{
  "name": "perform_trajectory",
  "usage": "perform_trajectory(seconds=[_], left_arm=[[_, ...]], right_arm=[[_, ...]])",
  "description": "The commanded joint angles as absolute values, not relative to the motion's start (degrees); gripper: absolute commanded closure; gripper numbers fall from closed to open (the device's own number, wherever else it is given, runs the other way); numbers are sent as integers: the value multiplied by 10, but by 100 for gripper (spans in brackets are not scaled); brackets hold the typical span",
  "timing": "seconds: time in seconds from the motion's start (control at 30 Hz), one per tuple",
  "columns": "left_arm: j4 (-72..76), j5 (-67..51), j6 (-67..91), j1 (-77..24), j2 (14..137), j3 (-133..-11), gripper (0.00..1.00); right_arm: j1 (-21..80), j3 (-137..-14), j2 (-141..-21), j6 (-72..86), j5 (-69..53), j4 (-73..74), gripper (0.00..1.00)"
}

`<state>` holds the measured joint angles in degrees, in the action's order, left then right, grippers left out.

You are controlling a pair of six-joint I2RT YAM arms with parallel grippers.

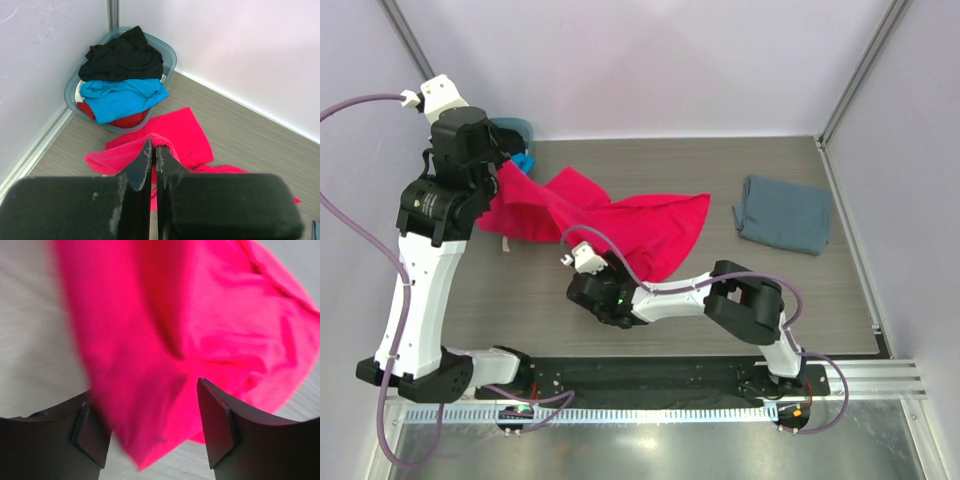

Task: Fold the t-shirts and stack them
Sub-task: Flatten the tshirt out

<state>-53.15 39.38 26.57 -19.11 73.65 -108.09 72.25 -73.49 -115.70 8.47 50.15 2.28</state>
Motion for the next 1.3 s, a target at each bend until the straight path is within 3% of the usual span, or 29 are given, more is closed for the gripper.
perform_trajectory(seconds=[0.0,0.2,0.33,0.5,0.73,0.87,1.27], left_arm=[[-532,383,265,-177,737,-1115,100],[-536,370,269,-160,740,-1121,100],[-541,361,273,-152,746,-1128,100],[-526,350,279,-149,743,-1104,100],[-536,355,277,-146,754,-1124,100],[-536,356,276,-144,758,-1126,100],[-542,348,279,-131,782,-1137,100]], right_arm=[[716,-759,-1157,100,642,33,33],[682,-738,-1146,120,663,77,50],[682,-703,-1117,122,701,106,49],[651,-635,-1039,154,632,107,50],[644,-619,-1010,196,636,157,49],[640,-595,-991,207,606,158,57],[639,-530,-930,265,559,192,59]])
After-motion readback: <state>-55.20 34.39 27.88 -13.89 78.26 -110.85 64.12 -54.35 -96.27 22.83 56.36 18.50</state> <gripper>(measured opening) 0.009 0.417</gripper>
